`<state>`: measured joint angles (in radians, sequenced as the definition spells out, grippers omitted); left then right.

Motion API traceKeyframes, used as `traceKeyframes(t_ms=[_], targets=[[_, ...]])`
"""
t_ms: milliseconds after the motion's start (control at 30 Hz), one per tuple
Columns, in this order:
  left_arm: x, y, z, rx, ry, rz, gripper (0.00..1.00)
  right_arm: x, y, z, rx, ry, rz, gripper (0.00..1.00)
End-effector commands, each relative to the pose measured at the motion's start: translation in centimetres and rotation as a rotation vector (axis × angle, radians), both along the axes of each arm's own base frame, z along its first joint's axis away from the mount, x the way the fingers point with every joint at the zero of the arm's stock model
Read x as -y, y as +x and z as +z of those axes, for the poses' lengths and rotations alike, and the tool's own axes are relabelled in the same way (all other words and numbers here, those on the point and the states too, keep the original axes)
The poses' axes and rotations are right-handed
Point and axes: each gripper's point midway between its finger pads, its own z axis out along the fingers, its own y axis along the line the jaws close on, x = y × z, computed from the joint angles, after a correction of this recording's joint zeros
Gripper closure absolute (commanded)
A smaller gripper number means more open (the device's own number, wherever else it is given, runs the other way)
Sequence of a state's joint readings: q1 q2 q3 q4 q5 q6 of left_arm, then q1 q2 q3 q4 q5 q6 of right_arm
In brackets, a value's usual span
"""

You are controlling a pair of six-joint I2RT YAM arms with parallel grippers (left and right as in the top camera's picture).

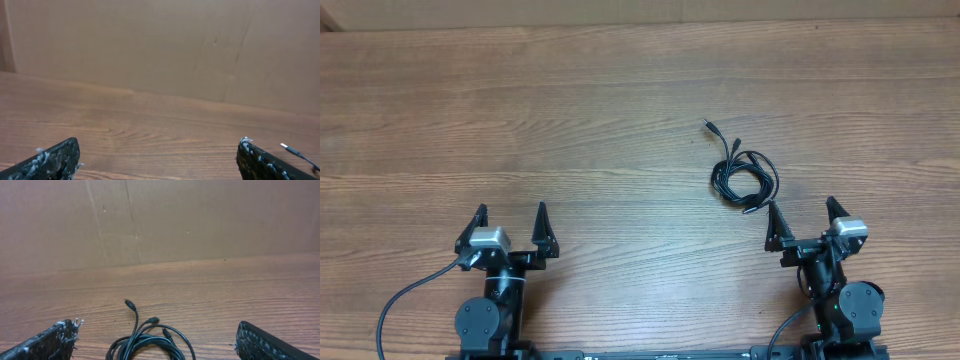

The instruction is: Untangle cables

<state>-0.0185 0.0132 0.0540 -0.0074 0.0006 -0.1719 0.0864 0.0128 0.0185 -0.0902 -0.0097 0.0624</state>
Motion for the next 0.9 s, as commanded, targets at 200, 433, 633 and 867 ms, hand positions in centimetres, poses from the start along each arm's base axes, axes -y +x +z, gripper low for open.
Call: traceKeyframes(t_ms=[200, 433, 633, 867], targets=[[0.4, -1.4, 5.2, 0.071, 0.024, -0.025, 0.00, 0.2, 0.0, -0.1, 0.006, -0.004, -0.011, 0.00], [0.4, -1.6, 7.7, 0.083, 0.004, -0.026, 0.01, 0.2, 0.0, -0.1, 0.006, -0.004, -0.011, 0.00], [1.8, -1.0, 9.8, 0.051, -0.039, -0.109, 0.01, 0.2, 0.0, -0.1, 0.006, -0.004, -0.011, 0.00], [4.0, 0.9, 11.2, -0.094, -0.046, -0.238, 0.01, 0.2, 0.0, -0.1, 0.006, -0.004, -0.011, 0.00]])
